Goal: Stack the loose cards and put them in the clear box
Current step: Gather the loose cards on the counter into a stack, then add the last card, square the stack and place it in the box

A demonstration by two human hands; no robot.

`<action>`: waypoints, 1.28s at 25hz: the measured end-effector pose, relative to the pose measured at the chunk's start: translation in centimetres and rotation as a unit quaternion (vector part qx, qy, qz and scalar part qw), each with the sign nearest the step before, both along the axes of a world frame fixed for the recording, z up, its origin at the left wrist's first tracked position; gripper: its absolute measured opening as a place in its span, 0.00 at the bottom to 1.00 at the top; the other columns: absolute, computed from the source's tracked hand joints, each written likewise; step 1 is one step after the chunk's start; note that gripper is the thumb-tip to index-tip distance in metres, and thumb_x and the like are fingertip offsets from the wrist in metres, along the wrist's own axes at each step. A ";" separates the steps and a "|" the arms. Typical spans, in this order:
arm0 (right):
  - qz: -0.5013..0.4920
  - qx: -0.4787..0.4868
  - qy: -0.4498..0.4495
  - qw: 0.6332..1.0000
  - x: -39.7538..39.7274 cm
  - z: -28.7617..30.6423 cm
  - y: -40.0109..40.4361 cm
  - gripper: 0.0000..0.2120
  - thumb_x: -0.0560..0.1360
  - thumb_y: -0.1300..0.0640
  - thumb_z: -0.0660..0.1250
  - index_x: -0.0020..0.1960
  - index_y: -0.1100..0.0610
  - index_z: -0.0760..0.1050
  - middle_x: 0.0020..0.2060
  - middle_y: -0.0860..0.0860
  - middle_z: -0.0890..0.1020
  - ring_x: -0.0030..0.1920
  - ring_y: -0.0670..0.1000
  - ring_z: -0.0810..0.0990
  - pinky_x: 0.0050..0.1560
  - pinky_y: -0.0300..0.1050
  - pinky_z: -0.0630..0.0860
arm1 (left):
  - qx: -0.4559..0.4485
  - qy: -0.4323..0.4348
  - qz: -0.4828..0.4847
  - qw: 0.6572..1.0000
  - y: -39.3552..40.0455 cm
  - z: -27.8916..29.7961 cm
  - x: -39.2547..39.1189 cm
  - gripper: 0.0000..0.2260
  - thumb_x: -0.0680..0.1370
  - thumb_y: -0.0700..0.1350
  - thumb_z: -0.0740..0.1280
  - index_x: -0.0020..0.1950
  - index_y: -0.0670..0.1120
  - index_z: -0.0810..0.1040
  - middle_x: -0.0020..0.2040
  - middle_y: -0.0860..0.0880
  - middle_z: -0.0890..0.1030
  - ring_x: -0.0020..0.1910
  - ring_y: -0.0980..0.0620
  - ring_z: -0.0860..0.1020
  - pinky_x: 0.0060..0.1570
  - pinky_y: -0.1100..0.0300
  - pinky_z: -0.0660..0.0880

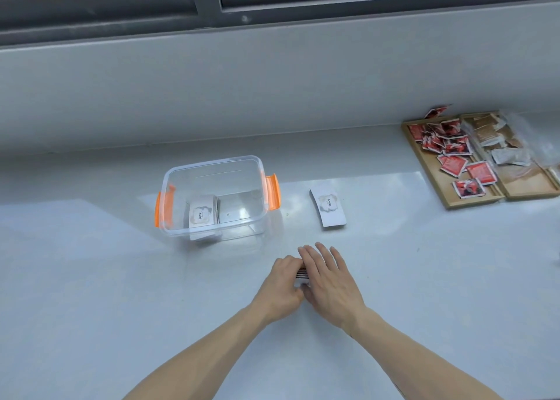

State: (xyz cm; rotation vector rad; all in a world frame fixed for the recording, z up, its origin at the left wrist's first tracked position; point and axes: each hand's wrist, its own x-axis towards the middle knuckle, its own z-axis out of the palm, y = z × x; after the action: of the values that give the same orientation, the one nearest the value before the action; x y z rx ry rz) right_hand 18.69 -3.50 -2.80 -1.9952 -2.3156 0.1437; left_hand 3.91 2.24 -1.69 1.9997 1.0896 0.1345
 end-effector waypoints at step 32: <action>-0.305 -0.174 0.541 0.764 10.2 3.3 7.1 0.16 0.75 0.58 0.67 0.62 0.48 0.77 0.51 0.51 0.80 0.47 0.52 0.81 0.52 0.52 0.78 | -0.283 -0.143 0.315 0.895 5.5 1.8 9.2 0.10 0.76 0.38 0.66 0.56 0.48 0.75 0.45 0.46 0.77 0.46 0.47 0.82 0.44 0.55 0.83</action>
State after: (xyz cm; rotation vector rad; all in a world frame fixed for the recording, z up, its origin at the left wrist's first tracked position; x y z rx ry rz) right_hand 28.85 3.56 0.51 -1.8484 -0.9076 1.3195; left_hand 13.15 7.77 0.16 1.0259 1.3547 0.3879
